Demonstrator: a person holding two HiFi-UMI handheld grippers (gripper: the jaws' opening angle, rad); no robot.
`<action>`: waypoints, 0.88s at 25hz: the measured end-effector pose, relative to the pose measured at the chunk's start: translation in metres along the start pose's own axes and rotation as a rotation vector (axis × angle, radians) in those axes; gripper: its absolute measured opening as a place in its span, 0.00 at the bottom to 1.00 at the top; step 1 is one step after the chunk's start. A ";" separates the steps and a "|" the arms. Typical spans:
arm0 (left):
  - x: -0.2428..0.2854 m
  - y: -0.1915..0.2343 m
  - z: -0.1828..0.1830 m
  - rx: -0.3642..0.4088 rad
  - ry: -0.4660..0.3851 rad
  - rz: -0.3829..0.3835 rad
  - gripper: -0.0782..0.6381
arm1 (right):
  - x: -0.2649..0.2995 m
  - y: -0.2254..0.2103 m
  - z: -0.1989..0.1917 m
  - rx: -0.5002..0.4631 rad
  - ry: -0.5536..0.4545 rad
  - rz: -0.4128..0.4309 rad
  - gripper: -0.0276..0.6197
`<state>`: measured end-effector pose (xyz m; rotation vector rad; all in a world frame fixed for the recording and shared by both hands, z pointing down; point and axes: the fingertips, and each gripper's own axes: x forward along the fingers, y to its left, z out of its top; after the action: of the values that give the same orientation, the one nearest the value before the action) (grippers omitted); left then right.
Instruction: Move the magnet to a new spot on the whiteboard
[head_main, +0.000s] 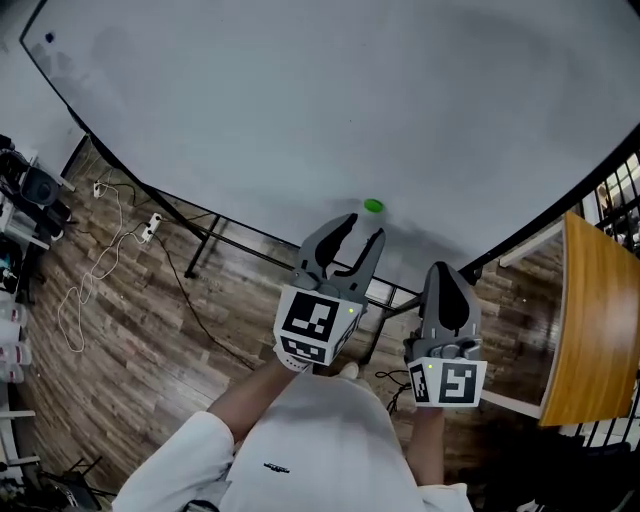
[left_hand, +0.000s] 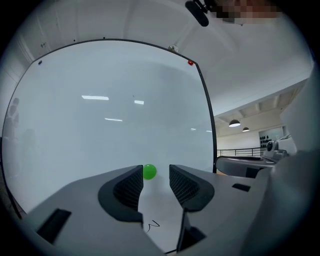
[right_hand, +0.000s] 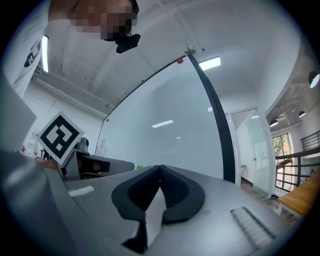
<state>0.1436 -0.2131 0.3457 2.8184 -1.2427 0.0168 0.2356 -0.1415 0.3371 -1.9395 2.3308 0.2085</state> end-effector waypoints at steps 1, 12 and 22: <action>0.002 0.001 -0.002 -0.004 0.003 0.014 0.33 | 0.001 -0.002 -0.001 0.000 0.002 0.003 0.06; 0.023 0.016 -0.007 0.010 0.038 0.113 0.33 | 0.017 -0.013 -0.004 0.028 -0.012 0.034 0.06; 0.036 0.022 -0.015 0.006 0.040 0.180 0.31 | 0.020 -0.018 -0.010 0.032 -0.003 0.043 0.06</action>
<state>0.1519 -0.2533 0.3626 2.6868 -1.4850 0.0843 0.2500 -0.1660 0.3429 -1.8749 2.3609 0.1764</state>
